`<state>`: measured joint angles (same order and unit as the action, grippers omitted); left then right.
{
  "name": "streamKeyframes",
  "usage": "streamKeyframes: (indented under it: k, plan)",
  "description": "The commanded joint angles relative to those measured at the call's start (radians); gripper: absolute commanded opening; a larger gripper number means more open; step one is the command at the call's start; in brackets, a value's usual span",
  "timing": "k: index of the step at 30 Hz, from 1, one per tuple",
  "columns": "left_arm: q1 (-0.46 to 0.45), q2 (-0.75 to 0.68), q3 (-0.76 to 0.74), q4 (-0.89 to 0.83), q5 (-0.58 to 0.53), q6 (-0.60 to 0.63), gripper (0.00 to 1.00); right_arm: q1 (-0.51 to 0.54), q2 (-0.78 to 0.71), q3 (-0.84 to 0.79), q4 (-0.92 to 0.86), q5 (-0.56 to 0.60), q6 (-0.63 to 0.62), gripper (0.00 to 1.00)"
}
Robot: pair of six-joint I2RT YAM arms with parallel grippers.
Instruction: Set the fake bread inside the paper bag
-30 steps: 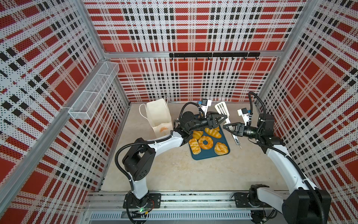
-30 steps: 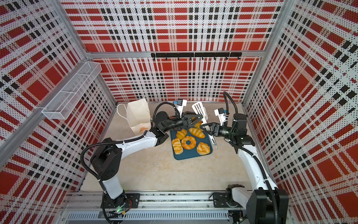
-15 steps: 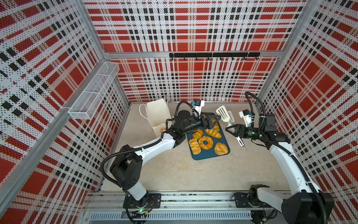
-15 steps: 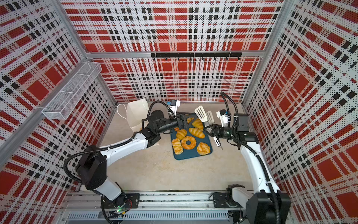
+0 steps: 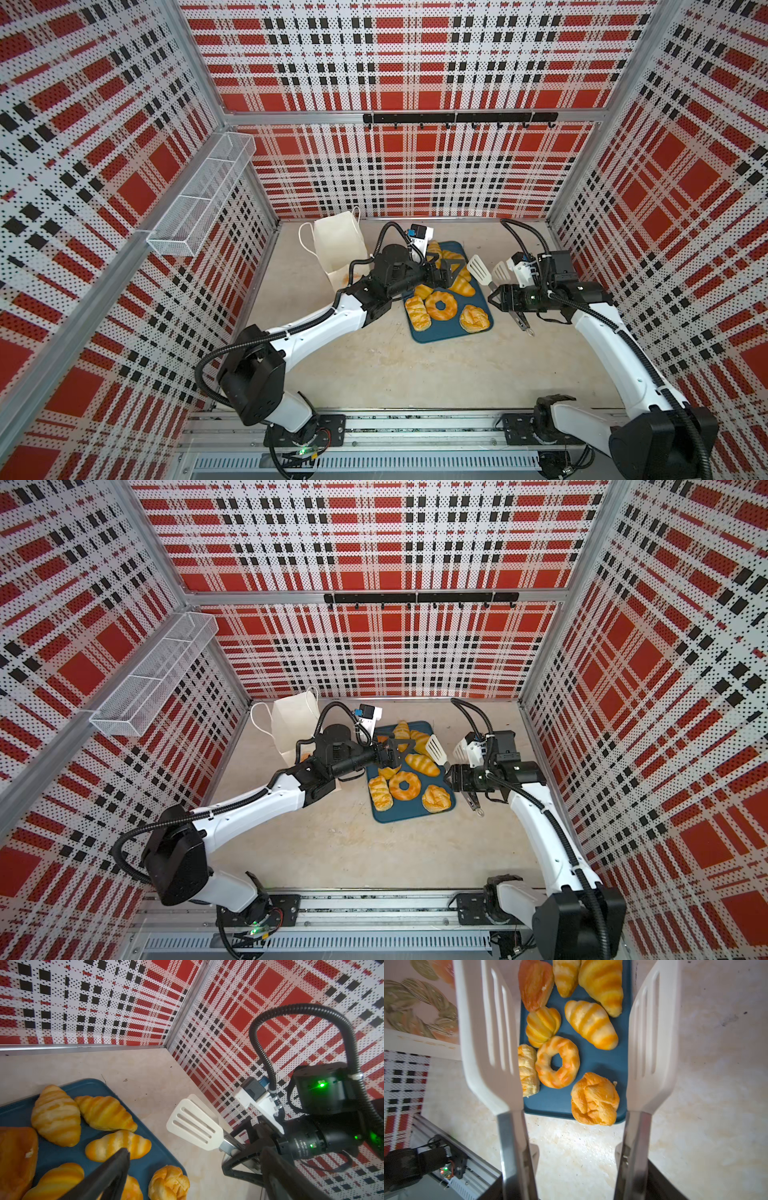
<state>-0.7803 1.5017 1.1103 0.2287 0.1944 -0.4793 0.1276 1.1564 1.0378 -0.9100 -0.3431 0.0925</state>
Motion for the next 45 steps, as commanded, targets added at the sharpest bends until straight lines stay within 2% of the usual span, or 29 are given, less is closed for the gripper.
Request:
streamKeyframes:
  k: [1,11,19,24,26,34,45]
  plan:
    - [-0.037,-0.054,-0.02,-0.083,-0.114,0.083,1.0,0.065,-0.02,0.011,-0.034,0.146,-0.023,0.71]
    - [-0.141,-0.19,-0.09,-0.223,-0.325,0.181,0.99,0.244,0.052,0.064,-0.147,0.337,0.09,0.7]
    - [-0.262,-0.297,-0.154,-0.343,-0.531,0.255,0.99,0.316,-0.032,-0.032,-0.177,0.387,0.231,0.69]
    - [-0.299,-0.359,-0.221,-0.361,-0.572,0.247,0.99,0.353,-0.064,-0.108,-0.181,0.388,0.295,0.68]
    - [-0.315,-0.381,-0.239,-0.389,-0.602,0.245,0.99,0.397,-0.055,-0.105,-0.188,0.421,0.318,0.69]
    - [-0.375,-0.478,-0.277,-0.533,-0.687,0.2,0.99,0.47,0.043,-0.11,-0.187,0.437,0.392,0.69]
    - [-0.46,-0.641,-0.344,-0.735,-0.785,0.016,0.99,0.522,0.115,-0.106,-0.181,0.423,0.427,0.66]
